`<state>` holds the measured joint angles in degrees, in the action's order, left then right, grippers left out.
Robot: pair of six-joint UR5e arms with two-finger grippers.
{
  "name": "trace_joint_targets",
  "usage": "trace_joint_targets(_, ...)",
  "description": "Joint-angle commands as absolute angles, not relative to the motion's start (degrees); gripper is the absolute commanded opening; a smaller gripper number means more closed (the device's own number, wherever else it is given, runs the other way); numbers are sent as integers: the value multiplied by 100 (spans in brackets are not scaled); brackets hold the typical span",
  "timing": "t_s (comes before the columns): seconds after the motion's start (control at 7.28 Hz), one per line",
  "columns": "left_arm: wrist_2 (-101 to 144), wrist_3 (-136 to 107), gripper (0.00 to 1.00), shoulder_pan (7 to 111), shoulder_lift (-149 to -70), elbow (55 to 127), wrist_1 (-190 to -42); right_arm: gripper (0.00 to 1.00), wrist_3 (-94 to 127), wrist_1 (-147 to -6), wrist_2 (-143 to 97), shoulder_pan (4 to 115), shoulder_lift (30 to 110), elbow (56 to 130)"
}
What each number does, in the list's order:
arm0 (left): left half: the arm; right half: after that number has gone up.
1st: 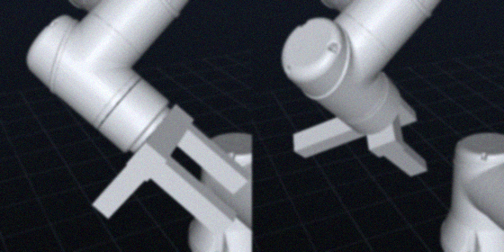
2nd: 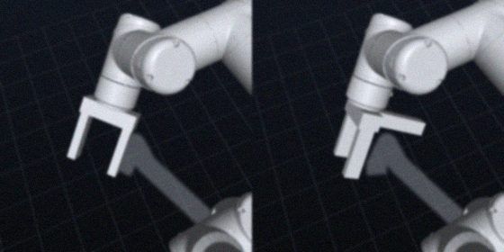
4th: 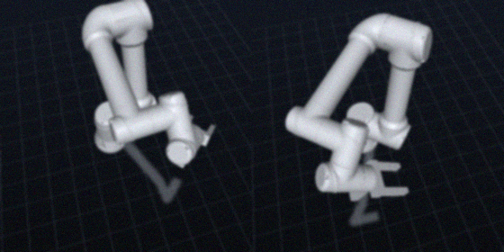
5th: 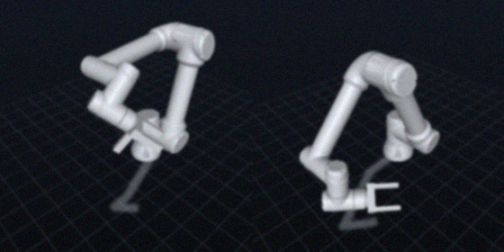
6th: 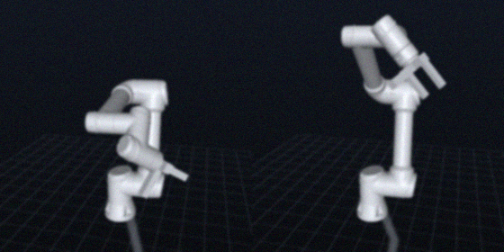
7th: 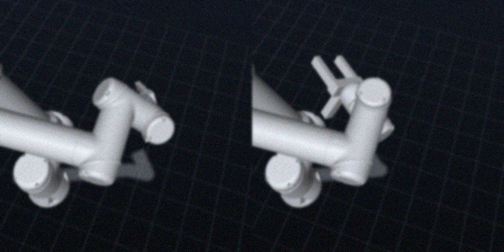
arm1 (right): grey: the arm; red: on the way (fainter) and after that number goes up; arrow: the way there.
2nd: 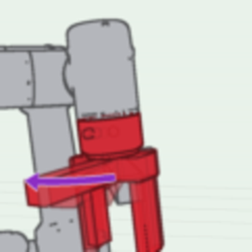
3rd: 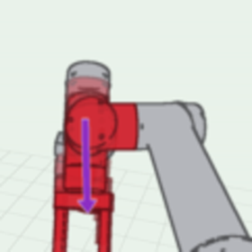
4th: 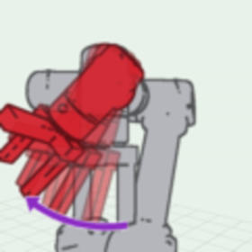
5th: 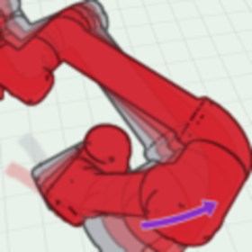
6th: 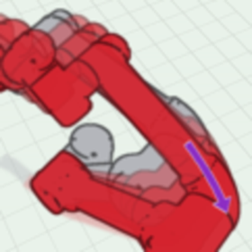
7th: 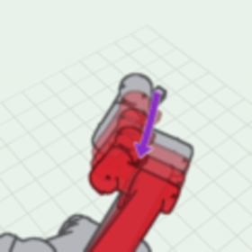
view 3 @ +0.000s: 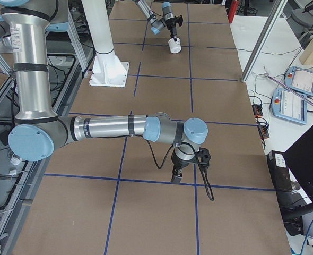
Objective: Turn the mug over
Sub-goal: 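Lift the mug with the left gripper and carry it farther from the robot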
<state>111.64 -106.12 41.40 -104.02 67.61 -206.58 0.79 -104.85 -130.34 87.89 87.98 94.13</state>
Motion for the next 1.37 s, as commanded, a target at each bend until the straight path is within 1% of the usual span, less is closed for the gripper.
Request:
trace_joint_targets(0.0, 11223, -10608, 0, 4140, -10406, 6925, -20567, 100, 79, -10485, -13034, 8789, 8798, 9413)
trace_joint_targets(0.55, 11424, -10608, 0, 4140, -10563, 7908, -18928, 100, 79, -10485, -13034, 8789, 8798, 9413)
trace_joint_targets(0.96, 11812, -10486, 0, 4236, -10967, 8804, -16811, 100, 79, -10485, -13034, 8789, 8798, 9413)
trace_joint_targets(1.24, 12049, -9568, 0, 4254, -11388, 9418, -14926, 100, 79, -10485, -13034, 8789, 8798, 9413)
